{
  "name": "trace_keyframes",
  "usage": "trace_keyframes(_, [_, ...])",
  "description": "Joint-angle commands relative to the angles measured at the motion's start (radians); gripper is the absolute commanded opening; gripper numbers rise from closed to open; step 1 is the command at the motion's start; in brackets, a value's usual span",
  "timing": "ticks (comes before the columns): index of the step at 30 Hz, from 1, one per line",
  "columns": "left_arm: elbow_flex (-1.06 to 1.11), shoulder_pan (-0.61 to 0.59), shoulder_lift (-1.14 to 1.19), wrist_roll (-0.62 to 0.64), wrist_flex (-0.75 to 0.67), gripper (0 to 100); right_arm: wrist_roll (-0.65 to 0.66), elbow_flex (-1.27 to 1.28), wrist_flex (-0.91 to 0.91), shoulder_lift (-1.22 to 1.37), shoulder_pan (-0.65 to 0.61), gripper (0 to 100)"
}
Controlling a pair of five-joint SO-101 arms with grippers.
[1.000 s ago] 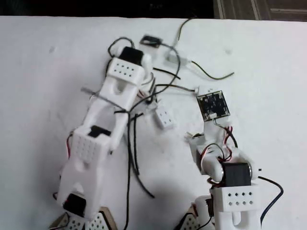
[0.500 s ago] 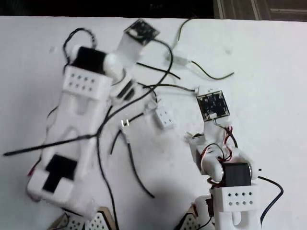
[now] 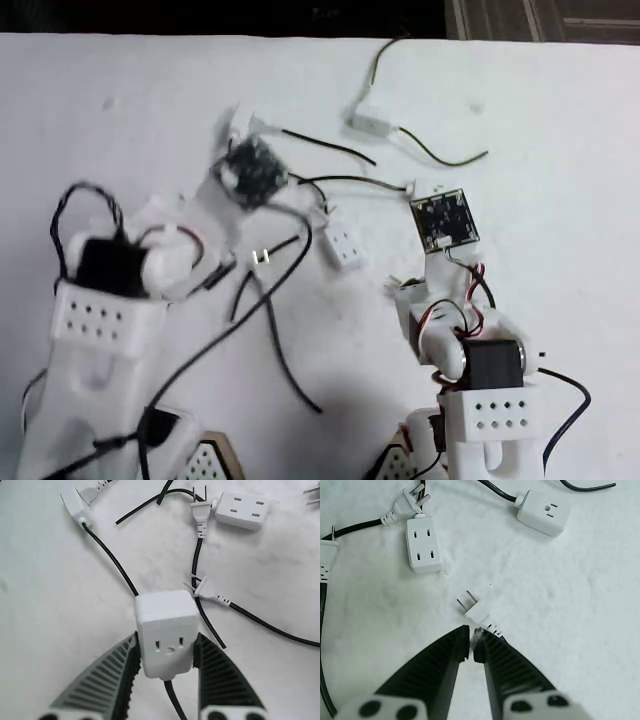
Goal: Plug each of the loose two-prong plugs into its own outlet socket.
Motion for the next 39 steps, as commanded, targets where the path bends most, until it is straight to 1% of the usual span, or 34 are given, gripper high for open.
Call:
trace_keyframes(1, [0.298,-0.058,-0.173,-0.052,-0.279,2,0.0,-0.005,-0.018,-0.019,0.007,2.2])
trace_keyframes(3, [0.371,-0.07,-0.229,-0.078,-0.333,5,0.0,-0.005,-0.018,-0.016,0.007,2.3])
trace_keyframes(5, [0.41,-0.07,-0.297,-0.084,-0.33,15,0.0,-0.005,-0.018,-0.012,0.007,2.3])
trace_keyframes(7, [0.434,-0.079,-0.381,-0.031,-0.307,27,0.0,-0.005,-0.019,-0.012,0.007,2.3])
trace_keyframes(8, [0.44,-0.091,-0.427,-0.003,-0.293,32,0.0,-0.005,-0.019,-0.012,0.007,2.3])
trace_keyframes(9, [0.443,-0.097,-0.478,0.014,-0.282,33,0.0,-0.005,-0.019,-0.012,0.007,2.3])
trace_keyframes(13, [0.453,-0.117,-0.642,-0.014,-0.25,31,0.0,-0.005,-0.019,-0.012,0.005,2.3])
trace_keyframes(16, [0.509,-0.14,-0.71,-0.015,-0.245,30,0.0,-0.005,-0.019,-0.012,0.005,2.3])
trace_keyframes(18, [0.578,-0.163,-0.731,-0.017,-0.27,30,0.0,-0.005,-0.019,-0.012,0.005,2.3])
trace_keyframes(22, [0.721,-0.223,-0.736,-0.017,-0.379,30,0.0,-0.005,-0.019,-0.012,0.005,2.3])
trace_keyframes(24, [0.783,-0.231,-0.736,-0.017,-0.416,30,0.0,-0.005,-0.019,-0.012,0.005,2.3])
trace_keyframes(29, [0.862,-0.194,-0.736,-0.061,-0.407,30,0.0,-0.005,-0.021,-0.012,0.005,2.3])
trace_keyframes(31, [0.873,-0.165,-0.736,-0.055,-0.402,30,0.0,-0.005,-0.021,-0.012,0.005,2.3])
trace_keyframes(36, [0.881,-0.068,-0.734,0.054,-0.402,30,0.0,-0.005,-0.021,-0.012,0.012,2.4])
trace_keyframes(39, [0.876,-0.051,-0.734,0.089,-0.402,30,0.0,-0.005,-0.021,-0.01,0.012,2.4])
